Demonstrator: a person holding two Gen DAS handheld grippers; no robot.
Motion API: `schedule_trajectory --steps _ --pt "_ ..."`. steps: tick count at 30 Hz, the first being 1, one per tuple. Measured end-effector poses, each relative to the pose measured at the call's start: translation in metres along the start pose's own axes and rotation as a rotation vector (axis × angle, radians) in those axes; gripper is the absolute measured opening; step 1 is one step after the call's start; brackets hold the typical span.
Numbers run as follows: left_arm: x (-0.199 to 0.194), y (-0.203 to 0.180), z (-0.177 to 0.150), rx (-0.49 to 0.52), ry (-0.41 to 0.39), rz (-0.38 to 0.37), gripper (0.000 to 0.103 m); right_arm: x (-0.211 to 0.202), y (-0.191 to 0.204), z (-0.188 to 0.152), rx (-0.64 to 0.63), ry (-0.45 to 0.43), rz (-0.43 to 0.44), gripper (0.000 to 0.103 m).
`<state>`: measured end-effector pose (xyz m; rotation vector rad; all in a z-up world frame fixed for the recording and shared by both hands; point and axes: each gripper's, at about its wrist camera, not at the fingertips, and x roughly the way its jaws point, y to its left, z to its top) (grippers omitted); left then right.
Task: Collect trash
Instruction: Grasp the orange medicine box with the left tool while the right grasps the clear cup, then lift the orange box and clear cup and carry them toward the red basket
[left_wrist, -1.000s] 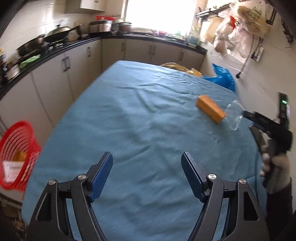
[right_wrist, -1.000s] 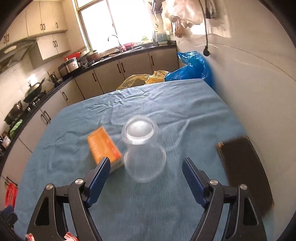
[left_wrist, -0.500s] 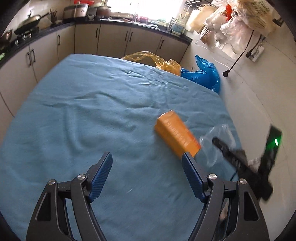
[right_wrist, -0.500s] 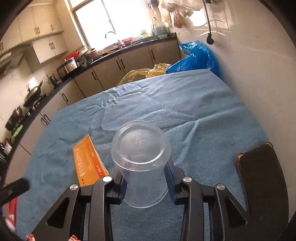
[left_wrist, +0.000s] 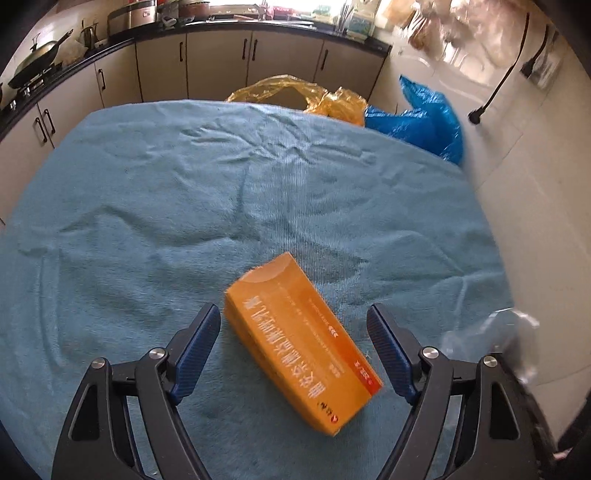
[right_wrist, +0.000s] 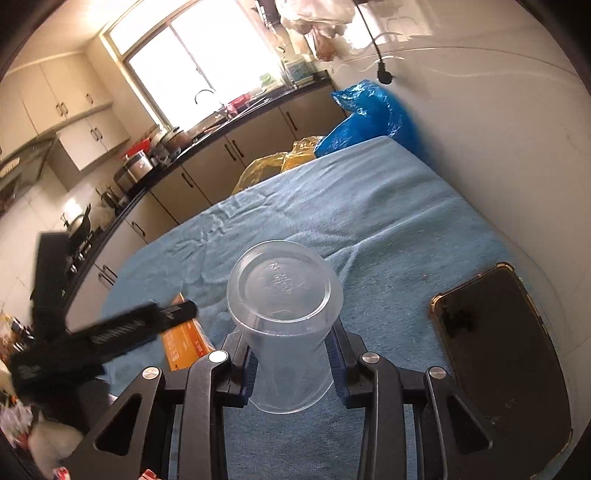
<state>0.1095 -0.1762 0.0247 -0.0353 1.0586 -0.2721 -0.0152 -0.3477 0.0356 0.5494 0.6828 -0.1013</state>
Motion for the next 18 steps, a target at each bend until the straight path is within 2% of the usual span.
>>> schedule_trajectory --steps 4,9,10,12,14,18 --pt "0.015 -0.002 -0.006 0.008 0.040 0.039 0.080 -0.001 -0.003 0.001 0.018 0.002 0.008 0.036" --pt "0.014 -0.004 -0.012 0.011 0.032 0.063 0.080 0.000 -0.001 0.000 0.009 0.006 0.015 0.036" --pt "0.011 -0.003 -0.013 0.014 0.037 0.058 0.077 0.000 0.000 0.000 0.004 0.008 0.018 0.036" --pt "0.006 -0.001 -0.014 0.014 0.031 0.041 0.051 0.001 0.003 0.001 -0.012 0.009 0.025 0.036" --pt "-0.002 0.005 -0.018 0.004 0.036 0.003 0.046 0.001 0.009 -0.001 -0.041 0.005 0.021 0.036" --pt "-0.028 0.024 -0.035 -0.005 0.028 -0.032 0.046 0.001 0.020 -0.006 -0.087 0.000 0.022 0.036"
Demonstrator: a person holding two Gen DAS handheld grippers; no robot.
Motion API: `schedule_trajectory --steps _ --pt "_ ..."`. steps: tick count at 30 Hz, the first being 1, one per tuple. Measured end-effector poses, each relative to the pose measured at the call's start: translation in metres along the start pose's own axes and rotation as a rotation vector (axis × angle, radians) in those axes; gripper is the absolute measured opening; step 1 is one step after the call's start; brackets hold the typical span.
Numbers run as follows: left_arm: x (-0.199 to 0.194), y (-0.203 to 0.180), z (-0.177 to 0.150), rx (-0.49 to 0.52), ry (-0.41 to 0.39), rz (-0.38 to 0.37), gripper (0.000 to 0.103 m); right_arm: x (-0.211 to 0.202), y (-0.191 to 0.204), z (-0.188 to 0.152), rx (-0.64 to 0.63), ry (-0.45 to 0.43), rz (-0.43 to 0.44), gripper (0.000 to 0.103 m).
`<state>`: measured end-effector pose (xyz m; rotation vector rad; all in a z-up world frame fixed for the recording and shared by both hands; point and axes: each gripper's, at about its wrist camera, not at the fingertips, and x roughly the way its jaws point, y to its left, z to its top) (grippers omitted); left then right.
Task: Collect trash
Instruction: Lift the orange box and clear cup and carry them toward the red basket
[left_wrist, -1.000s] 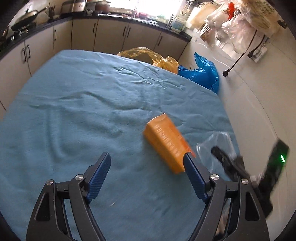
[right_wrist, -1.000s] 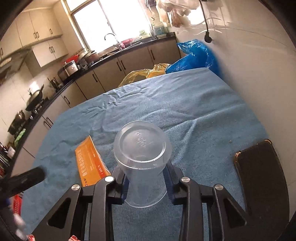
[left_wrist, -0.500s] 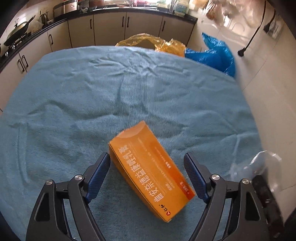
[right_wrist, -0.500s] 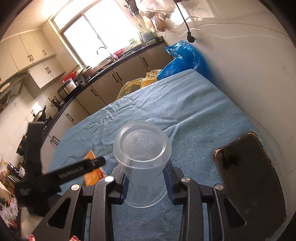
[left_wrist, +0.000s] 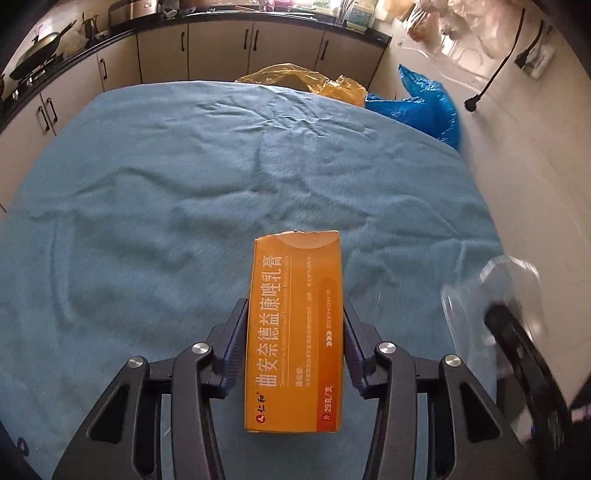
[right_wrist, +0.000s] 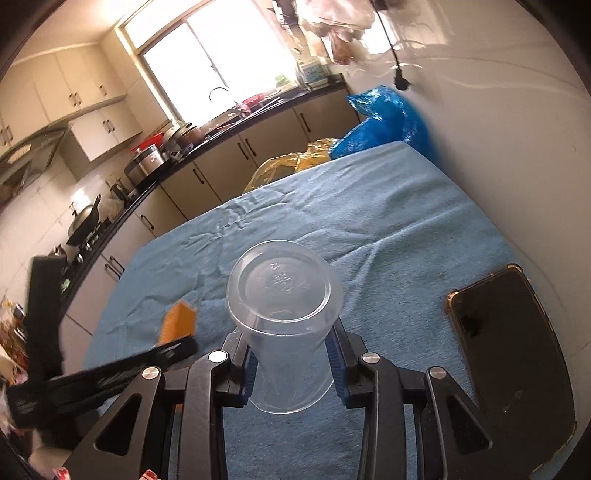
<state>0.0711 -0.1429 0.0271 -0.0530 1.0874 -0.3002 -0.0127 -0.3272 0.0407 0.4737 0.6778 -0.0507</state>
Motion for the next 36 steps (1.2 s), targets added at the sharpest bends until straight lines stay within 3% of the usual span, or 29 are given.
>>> schedule_trajectory --steps 5,11,16,20,25,36 --pt "-0.047 0.031 -0.041 -0.012 -0.027 -0.036 0.046 -0.008 0.019 -0.005 -0.079 -0.045 -0.009 0.036" --pt "-0.116 0.075 -0.103 -0.008 -0.138 0.038 0.046 -0.009 0.032 -0.013 -0.147 -0.062 -0.034 0.036" --pt "-0.160 0.120 -0.140 -0.098 -0.247 0.057 0.046 -0.004 0.036 -0.019 -0.155 -0.034 -0.037 0.036" --pt "-0.181 0.141 -0.152 -0.094 -0.309 0.138 0.046 -0.005 0.042 -0.026 -0.130 -0.006 -0.046 0.036" --pt "-0.202 0.167 -0.170 -0.106 -0.349 0.140 0.046 -0.036 0.054 -0.048 -0.062 0.037 0.046 0.036" --pt "-0.225 0.197 -0.205 -0.122 -0.391 0.113 0.046 -0.093 0.129 -0.127 -0.236 0.109 0.088 0.036"
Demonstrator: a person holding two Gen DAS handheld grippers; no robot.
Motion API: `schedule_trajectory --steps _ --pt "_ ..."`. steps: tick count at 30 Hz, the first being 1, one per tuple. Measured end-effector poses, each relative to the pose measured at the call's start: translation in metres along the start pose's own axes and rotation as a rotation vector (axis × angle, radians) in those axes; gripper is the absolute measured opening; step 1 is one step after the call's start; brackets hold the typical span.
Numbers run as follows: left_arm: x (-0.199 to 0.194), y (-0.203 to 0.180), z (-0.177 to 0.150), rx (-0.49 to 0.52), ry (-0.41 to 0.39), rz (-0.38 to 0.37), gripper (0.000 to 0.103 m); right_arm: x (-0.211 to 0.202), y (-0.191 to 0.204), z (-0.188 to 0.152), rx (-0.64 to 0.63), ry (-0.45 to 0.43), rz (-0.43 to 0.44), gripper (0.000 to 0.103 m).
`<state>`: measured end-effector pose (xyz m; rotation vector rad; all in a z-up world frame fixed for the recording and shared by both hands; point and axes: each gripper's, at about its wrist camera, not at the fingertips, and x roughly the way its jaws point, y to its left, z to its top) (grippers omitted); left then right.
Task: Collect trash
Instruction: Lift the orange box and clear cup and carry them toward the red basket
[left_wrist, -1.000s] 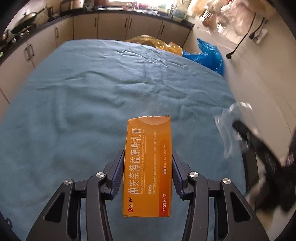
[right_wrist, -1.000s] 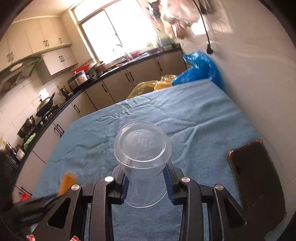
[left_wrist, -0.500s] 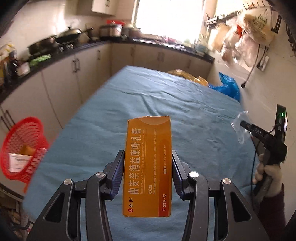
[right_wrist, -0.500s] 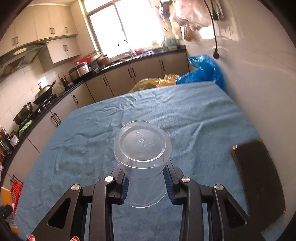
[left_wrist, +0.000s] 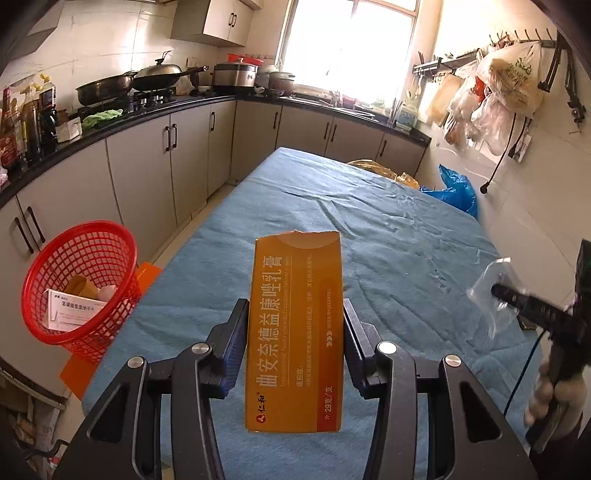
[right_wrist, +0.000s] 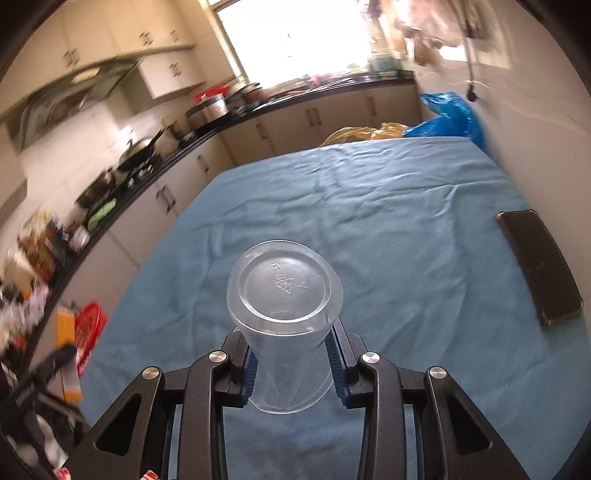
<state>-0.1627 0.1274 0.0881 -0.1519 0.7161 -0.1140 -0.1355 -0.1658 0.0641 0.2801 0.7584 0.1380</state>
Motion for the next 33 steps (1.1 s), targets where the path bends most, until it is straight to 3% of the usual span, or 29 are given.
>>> schedule_trajectory --steps 9,19,27,30,33 --pt "0.011 0.028 -0.005 -0.052 0.036 -0.016 0.046 0.015 0.047 -0.033 -0.113 0.059 -0.023 0.036" --pt "0.061 0.049 -0.014 -0.119 0.185 -0.016 0.046 0.034 0.049 -0.039 -0.112 0.069 -0.039 0.039" --pt "0.065 0.047 -0.016 -0.143 0.179 0.000 0.046 0.039 0.053 -0.044 -0.092 0.043 -0.044 0.047" --pt "0.063 0.047 -0.019 -0.170 0.181 -0.013 0.046 0.038 0.055 -0.045 -0.097 0.029 -0.049 0.046" --pt "0.055 0.046 -0.022 -0.189 0.181 -0.054 0.045 0.034 0.060 -0.047 -0.114 0.012 -0.051 0.039"
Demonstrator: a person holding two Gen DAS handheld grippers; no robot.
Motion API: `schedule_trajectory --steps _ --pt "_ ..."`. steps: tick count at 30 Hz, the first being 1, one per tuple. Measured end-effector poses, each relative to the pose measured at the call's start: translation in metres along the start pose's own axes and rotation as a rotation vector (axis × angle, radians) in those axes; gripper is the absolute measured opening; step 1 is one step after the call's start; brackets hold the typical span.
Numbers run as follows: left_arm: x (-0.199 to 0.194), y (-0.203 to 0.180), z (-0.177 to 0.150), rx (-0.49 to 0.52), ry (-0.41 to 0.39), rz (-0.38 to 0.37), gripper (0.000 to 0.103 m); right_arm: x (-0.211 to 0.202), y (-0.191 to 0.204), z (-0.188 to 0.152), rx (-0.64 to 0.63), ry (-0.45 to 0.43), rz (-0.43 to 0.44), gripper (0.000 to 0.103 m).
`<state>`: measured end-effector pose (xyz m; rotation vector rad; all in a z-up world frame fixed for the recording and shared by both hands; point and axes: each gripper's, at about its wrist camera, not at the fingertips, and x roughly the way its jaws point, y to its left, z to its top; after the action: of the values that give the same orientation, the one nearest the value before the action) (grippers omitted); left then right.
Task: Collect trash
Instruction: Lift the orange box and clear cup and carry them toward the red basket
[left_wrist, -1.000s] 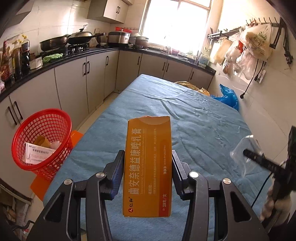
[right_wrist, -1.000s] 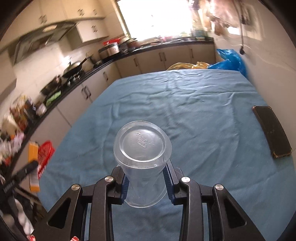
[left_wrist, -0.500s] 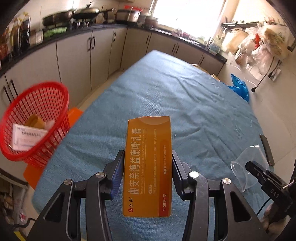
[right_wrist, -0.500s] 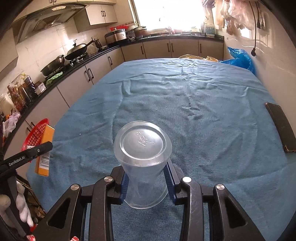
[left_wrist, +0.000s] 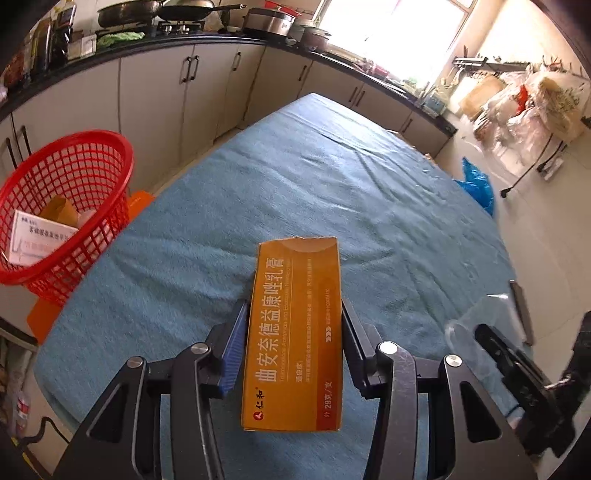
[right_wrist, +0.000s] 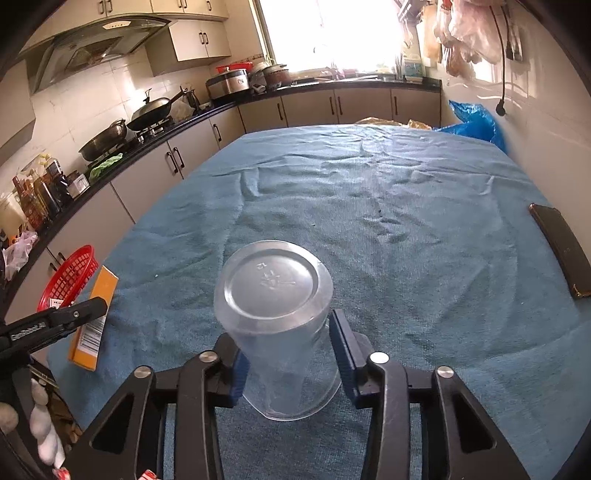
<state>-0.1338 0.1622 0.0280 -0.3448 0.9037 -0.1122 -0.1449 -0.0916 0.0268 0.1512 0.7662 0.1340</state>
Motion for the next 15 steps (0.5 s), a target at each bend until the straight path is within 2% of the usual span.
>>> schedule_trajectory --steps 3,9,15 --pt "-0.013 -0.008 -0.002 0.030 -0.027 0.005 0.045 -0.004 0.008 -0.001 -0.036 -0.003 -0.018 0.037" --pt "-0.040 -0.035 -0.009 0.166 -0.140 0.072 0.046 -0.017 0.028 -0.003 -0.099 -0.025 -0.052 0.037" --pt "-0.046 -0.041 -0.014 0.204 -0.152 0.076 0.046 -0.028 0.039 -0.005 -0.125 -0.028 -0.057 0.037"
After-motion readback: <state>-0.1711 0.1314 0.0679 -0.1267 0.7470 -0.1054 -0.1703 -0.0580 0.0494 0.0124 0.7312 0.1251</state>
